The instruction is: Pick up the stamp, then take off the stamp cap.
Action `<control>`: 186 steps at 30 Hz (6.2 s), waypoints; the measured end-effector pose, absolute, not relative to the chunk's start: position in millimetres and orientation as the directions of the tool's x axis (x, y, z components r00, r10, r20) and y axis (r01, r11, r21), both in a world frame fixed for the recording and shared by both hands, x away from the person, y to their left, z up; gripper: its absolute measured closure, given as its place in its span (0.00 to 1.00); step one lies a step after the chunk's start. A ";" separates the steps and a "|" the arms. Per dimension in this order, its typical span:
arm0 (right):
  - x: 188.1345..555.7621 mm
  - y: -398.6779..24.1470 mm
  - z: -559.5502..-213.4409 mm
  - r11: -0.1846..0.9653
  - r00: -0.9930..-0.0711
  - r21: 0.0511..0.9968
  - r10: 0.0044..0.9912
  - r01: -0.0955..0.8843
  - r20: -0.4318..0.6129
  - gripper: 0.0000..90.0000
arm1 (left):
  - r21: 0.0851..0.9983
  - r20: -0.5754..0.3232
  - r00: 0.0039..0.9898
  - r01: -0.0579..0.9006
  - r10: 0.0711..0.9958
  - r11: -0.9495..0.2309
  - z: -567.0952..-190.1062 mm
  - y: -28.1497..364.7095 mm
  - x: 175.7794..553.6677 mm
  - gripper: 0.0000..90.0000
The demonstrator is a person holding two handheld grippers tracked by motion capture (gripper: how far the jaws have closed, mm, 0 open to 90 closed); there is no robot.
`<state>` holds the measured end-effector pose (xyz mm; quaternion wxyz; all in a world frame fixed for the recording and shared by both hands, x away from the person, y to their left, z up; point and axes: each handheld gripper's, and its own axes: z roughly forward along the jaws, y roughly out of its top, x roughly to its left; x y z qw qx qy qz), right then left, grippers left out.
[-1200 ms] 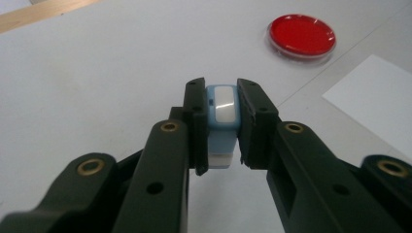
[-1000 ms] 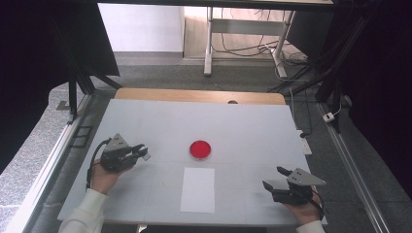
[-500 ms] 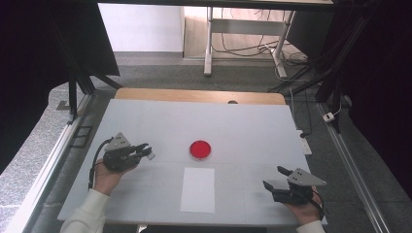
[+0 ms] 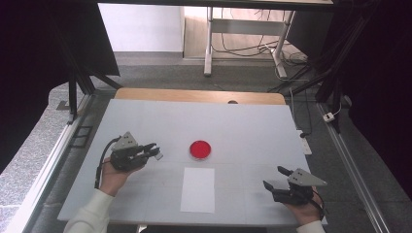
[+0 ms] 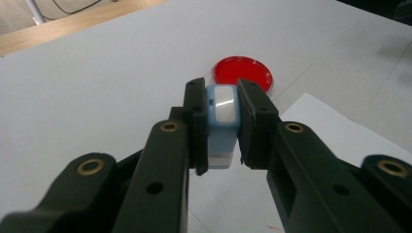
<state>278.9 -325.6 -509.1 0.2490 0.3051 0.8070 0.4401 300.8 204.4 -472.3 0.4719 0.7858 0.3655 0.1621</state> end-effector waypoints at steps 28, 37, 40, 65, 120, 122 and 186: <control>287.7 -320.5 -510.2 0.407 -0.681 0.864 0.724 0.297 -0.106 0.26 | 0.866 -0.135 0.751 0.407 0.646 -0.292 -471.2 173.5 301.3 0.83; 285.6 -317.4 -510.4 0.425 -0.689 0.858 0.715 0.290 -0.121 0.26 | 0.865 -0.122 0.776 0.388 0.618 -0.317 -468.8 153.1 301.1 0.83; 284.0 -318.0 -510.2 0.422 -0.685 0.859 0.719 0.291 -0.121 0.26 | 0.865 -0.117 0.787 0.380 0.606 -0.327 -468.1 143.8 301.3 0.83; 281.1 -318.7 -510.6 0.421 -0.686 0.860 0.717 0.288 -0.121 0.26 | 0.861 -0.116 0.842 0.350 0.527 -0.369 -467.3 91.9 312.7 0.83; 279.9 -254.2 -508.4 0.410 -0.678 0.878 0.720 0.247 -0.145 0.29 | 0.877 -0.140 0.826 0.359 0.546 -0.320 -459.6 91.9 314.9 0.83; 279.4 -251.0 -508.4 0.408 -0.681 0.881 0.717 0.238 -0.149 0.29 | 0.877 -0.141 0.826 0.360 0.546 -0.319 -459.8 91.5 315.0 0.83; 284.2 -174.8 -515.3 0.462 -0.770 0.867 0.617 0.185 -0.165 0.30 | 0.881 -0.147 0.831 0.357 0.536 -0.311 -459.6 85.7 313.6 0.83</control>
